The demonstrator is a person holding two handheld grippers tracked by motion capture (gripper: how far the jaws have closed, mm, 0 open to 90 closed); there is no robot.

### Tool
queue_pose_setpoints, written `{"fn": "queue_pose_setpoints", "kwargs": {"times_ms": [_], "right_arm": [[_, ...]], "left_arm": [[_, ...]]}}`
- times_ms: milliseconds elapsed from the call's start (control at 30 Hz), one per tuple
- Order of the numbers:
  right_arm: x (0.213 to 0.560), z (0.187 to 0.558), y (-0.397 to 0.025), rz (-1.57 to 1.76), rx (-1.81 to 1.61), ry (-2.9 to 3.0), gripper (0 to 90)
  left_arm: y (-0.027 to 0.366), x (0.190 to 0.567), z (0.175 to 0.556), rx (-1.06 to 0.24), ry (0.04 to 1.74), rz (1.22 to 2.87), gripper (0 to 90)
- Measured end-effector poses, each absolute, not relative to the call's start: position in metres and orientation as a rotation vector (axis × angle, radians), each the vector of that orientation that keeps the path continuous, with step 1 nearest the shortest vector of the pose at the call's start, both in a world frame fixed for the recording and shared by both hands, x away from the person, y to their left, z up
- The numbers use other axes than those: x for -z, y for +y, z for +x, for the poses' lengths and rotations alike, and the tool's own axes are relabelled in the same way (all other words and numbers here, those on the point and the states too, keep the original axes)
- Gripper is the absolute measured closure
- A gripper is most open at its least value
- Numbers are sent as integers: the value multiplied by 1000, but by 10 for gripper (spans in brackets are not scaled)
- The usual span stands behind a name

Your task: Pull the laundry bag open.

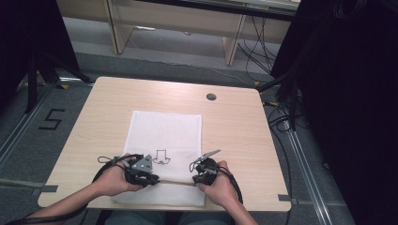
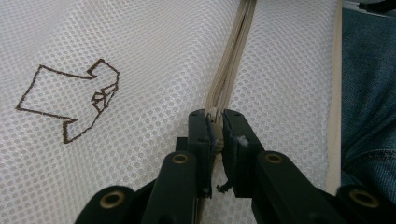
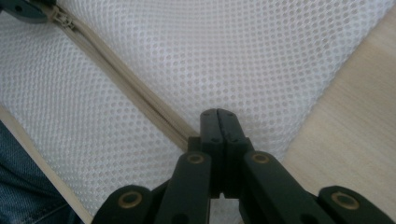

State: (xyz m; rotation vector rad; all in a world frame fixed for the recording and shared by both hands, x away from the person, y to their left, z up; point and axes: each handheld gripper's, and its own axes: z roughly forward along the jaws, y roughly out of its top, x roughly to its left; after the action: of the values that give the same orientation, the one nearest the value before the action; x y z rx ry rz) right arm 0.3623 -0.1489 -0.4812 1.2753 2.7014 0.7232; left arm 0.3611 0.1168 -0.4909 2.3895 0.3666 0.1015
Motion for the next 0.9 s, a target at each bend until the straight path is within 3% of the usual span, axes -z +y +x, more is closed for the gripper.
{"fn": "queue_pose_setpoints", "kwargs": {"times_ms": [900], "right_arm": [[479,352,-147,1259,-517,2710,900]], "left_arm": [[117,492,360,-67,379,2396,817]]}}
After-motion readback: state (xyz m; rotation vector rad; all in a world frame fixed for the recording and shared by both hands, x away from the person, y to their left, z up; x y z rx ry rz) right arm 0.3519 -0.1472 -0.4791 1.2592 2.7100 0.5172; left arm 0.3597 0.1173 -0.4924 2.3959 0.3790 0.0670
